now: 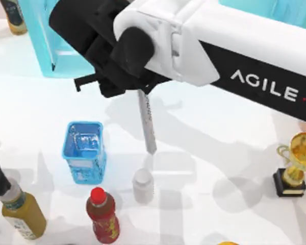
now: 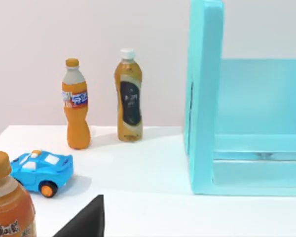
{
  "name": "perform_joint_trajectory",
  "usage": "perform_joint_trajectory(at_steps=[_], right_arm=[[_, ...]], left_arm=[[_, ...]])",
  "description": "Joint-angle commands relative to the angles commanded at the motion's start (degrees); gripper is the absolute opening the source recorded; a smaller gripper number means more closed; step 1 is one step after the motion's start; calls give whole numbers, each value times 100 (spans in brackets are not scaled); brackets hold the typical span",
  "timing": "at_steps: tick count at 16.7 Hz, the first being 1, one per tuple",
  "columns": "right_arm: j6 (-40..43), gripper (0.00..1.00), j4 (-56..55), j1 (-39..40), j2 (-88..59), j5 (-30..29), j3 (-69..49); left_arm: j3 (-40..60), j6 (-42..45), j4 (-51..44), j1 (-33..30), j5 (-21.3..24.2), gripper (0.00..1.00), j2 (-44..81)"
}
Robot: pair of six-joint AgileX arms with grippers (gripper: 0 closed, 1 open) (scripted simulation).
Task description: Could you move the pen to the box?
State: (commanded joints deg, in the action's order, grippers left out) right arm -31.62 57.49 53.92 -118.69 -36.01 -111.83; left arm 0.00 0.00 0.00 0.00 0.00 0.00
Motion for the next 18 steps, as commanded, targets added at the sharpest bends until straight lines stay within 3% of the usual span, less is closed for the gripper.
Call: perform_joint_trajectory(at_steps=[4,11,14,18], right_arm=[[274,0,29,-140,667,77,648],[358,0,56,-302,771,193,723],[649,0,152,-1017,1184,597,1059],[1220,0,259,-2594,2139,1460,1707]], left_arm=[[0,0,0,0,0,100,0],[0,0,0,0,0,100,0],[0,0,0,0,0,100,0],[0,0,0,0,0,100,0]])
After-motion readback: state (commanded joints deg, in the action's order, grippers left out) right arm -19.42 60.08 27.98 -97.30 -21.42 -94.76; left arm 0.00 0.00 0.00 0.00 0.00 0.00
